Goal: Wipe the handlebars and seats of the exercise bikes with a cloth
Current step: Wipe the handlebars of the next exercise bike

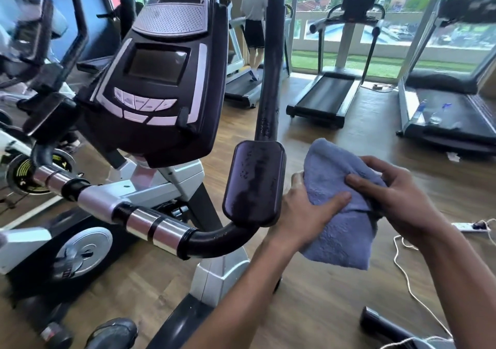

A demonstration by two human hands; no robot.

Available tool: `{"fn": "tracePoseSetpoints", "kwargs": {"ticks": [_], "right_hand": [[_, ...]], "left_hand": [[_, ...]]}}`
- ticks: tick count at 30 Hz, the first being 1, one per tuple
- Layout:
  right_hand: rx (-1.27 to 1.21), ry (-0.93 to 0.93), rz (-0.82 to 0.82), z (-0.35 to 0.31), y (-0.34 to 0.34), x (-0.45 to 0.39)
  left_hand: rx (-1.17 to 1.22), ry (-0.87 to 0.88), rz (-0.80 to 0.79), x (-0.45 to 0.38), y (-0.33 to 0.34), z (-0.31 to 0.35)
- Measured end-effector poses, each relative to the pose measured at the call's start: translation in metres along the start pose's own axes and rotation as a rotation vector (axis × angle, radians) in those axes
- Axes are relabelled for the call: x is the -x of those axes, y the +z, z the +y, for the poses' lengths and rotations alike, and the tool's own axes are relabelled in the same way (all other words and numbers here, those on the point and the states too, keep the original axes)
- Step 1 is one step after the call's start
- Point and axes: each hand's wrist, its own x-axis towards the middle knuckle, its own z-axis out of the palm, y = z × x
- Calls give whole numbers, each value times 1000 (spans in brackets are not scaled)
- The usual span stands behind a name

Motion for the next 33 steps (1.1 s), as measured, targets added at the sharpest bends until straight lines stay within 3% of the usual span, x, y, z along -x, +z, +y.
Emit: {"fn": "tracePoseSetpoints", "kwargs": {"ticks": [24,33], "right_hand": [[82,4,90,16,-5,36],[25,35,53,27,-3,30]], "left_hand": [[18,-87,-44,22,25,0],[3,-92,-42,12,23,-12]]}}
